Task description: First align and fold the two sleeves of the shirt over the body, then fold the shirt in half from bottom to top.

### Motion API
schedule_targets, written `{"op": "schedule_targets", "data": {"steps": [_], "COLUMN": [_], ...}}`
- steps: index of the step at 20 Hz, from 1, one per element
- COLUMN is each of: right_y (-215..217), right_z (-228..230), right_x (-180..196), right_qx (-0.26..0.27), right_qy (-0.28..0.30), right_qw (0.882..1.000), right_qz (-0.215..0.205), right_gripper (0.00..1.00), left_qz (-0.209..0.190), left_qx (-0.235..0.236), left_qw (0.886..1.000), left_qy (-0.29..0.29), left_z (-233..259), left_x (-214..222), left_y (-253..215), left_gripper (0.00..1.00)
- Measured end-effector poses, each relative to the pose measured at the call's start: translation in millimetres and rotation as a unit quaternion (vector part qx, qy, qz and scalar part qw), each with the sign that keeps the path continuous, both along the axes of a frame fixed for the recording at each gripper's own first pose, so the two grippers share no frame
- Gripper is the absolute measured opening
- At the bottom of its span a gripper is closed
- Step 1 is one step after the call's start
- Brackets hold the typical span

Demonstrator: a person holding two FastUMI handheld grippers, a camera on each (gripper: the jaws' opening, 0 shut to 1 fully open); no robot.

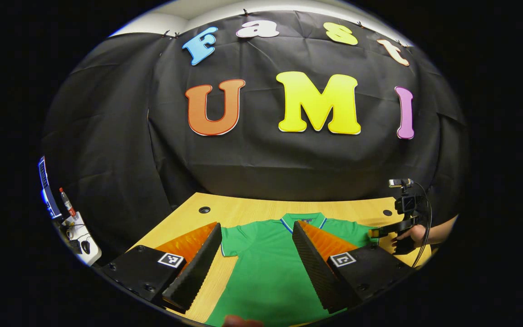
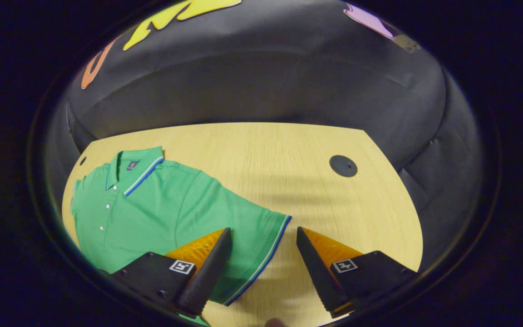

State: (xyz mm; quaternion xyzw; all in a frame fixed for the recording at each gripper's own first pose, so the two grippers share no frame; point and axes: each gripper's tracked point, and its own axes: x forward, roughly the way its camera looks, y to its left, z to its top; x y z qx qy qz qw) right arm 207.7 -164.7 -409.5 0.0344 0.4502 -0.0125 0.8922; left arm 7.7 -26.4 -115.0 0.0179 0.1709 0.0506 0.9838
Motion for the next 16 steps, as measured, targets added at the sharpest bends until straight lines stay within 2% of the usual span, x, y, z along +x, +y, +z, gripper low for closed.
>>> {"op": "schedule_targets", "data": {"steps": [1, 3, 5, 6, 8, 9, 10, 11, 12, 13, 16], "right_y": [-0.2, 4.6, 4.3, 8.5, 11.4, 11.6, 12.5, 15.2, 16.3, 17.2, 19.8], "right_z": [1.0, -0.9, 0.5, 3.6, 0.5, -0.5, 2.0, 2.2, 4.5, 6.2, 25.1], "right_x": [4.3, 4.4, 4.0, 6.1, 8.7, 12.0, 11.1, 10.8, 9.9, 11.4, 14.6], "right_qx": [0.003, 0.005, 0.003, 0.012, 0.005, 0.000, -0.003, -0.001, 0.003, 0.005, 0.005], "right_qy": [-0.010, -0.018, -0.020, -0.025, -0.023, -0.026, -0.026, -0.022, -0.021, -0.021, -0.038], "right_qw": [1.000, 0.999, 0.999, 0.999, 0.999, 0.999, 0.999, 0.999, 1.000, 1.000, 0.999], "right_qz": [0.000, 0.027, 0.035, 0.037, 0.034, 0.038, 0.037, 0.031, 0.023, 0.014, 0.001], "right_gripper": [0.89, 0.81, 0.48, 0.48, 0.16, 0.16, 0.04, 0.07, 0.04, 0.07, 0.04], "left_qz": [-0.003, -0.002, 0.003, 0.006, 0.011, 0.014, 0.017, 0.020, 0.024, 0.027, 0.035], "left_qx": [0.001, 0.004, 0.000, -0.002, -0.003, -0.002, -0.001, 0.001, 0.001, 0.001, -0.002], "left_qw": [1.000, 1.000, 1.000, 1.000, 1.000, 1.000, 1.000, 1.000, 1.000, 1.000, 0.999], "left_qy": [0.000, 0.000, 0.002, 0.002, 0.003, 0.001, 0.000, -0.001, -0.001, -0.002, -0.001], "left_z": [-0.7, -2.7, -5.3, -5.9, -5.8, -4.8, -4.2, -3.1, -3.0, -2.5, -5.3], "left_x": [1.6, 3.5, 3.6, 3.0, 0.4, -1.3, -1.9, -3.4, -4.4, -5.8, -9.7], "left_y": [-1.5, -0.5, 1.8, 4.7, 9.1, 12.1, 15.8, 18.7, 22.1, 24.8, 32.6], "left_gripper": [1.00, 1.00, 1.00, 1.00, 1.00, 1.00, 1.00, 1.00, 1.00, 1.00, 1.00]}}
